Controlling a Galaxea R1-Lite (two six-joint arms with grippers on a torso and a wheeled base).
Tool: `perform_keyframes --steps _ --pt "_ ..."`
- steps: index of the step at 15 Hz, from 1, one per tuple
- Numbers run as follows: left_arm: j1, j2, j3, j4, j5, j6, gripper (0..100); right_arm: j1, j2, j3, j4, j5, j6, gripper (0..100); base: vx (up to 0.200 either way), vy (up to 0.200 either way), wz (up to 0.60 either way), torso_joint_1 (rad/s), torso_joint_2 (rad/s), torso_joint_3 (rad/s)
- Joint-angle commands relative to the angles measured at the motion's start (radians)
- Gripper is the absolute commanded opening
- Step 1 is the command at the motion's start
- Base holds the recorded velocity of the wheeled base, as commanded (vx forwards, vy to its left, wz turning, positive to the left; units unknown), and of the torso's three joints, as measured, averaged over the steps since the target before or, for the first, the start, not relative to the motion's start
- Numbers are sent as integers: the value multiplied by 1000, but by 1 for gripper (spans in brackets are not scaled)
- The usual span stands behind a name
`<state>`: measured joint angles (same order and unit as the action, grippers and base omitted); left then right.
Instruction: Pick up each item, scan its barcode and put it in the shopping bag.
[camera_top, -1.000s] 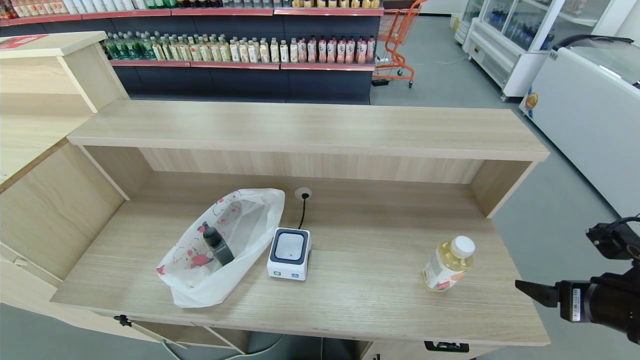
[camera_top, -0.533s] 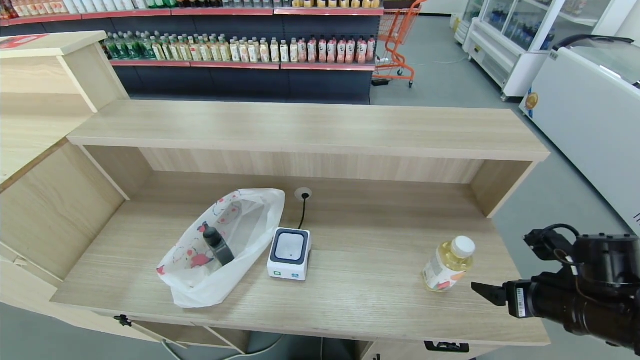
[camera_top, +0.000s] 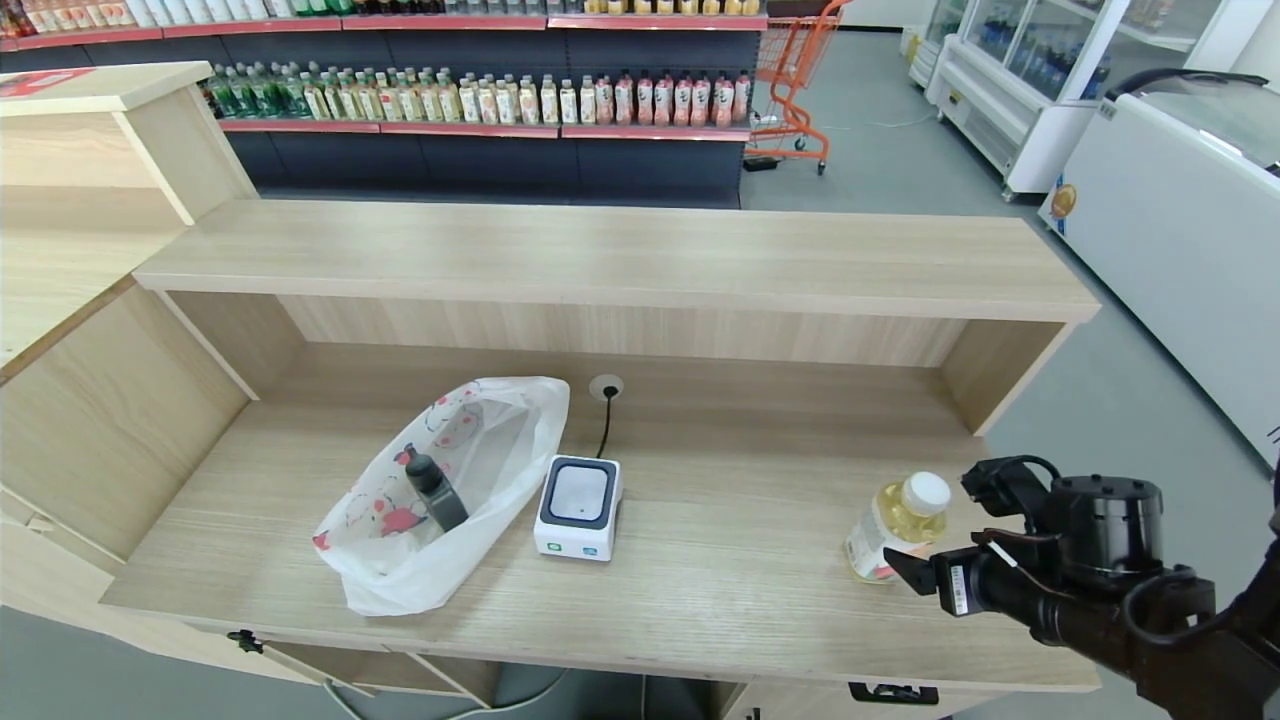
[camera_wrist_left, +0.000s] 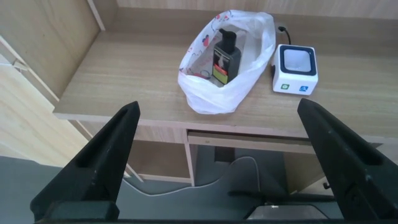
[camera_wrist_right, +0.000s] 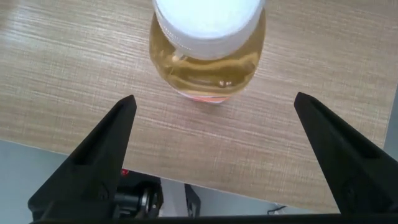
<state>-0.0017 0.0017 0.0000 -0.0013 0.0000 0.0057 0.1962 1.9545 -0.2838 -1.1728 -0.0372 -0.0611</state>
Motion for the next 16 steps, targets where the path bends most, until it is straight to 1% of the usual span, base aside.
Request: perform_keyframes --steps 1,5,8,9,10,16 --pt "0 1 0 0 0 0 100 19 86 -1 -47 0 -17 100 0 0 0 0 0 0" --pt "0 1 0 0 0 0 100 65 142 -14 -143 -1 -33 100 0 0 0 0 0 0" --pt "0 0 0 0 0 0 100 66 202 -17 -249 0 -105 100 0 0 0 0 0 0" --pt "0 1 0 0 0 0 100 66 207 -17 -258 0 -108 100 0 0 0 0 0 0" --pt "0 0 0 0 0 0 100 66 242 -20 -315 -4 -114 100 0 0 0 0 0 0" --pt "0 1 0 0 0 0 100 66 304 -63 -380 -4 -125 100 0 0 0 0 0 0"
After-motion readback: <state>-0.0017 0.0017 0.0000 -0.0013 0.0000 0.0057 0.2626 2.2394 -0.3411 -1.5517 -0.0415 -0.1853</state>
